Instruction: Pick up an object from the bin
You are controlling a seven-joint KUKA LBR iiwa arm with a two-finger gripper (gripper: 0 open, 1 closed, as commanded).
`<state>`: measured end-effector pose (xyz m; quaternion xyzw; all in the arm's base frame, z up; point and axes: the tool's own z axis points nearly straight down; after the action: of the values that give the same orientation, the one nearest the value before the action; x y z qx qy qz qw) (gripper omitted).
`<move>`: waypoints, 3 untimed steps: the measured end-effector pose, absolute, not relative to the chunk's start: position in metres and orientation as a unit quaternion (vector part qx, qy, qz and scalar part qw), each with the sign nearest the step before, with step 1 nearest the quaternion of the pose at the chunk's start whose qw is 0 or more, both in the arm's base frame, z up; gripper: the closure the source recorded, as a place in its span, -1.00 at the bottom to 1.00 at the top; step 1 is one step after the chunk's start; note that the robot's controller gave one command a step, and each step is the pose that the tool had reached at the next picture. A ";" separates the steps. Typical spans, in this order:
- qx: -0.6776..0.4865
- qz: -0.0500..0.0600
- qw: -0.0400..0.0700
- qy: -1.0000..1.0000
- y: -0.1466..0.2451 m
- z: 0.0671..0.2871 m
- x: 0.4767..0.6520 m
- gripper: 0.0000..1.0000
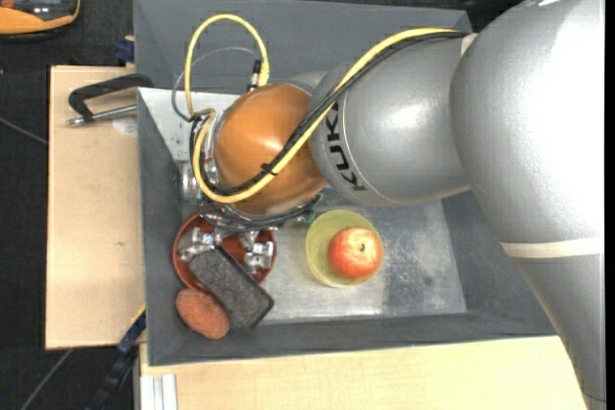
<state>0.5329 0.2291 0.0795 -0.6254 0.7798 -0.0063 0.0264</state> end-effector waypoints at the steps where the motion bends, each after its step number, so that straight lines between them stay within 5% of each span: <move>1: -0.625 -0.005 0.025 0.780 0.229 0.077 0.532 1.00; 3: -0.625 -0.005 0.025 0.780 0.229 0.077 0.532 1.00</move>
Offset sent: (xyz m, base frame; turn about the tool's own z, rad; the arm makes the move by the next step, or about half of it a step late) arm 0.0000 0.0000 0.0000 0.0000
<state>0.5319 0.2285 0.0770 -0.6248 0.7804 -0.0052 0.0252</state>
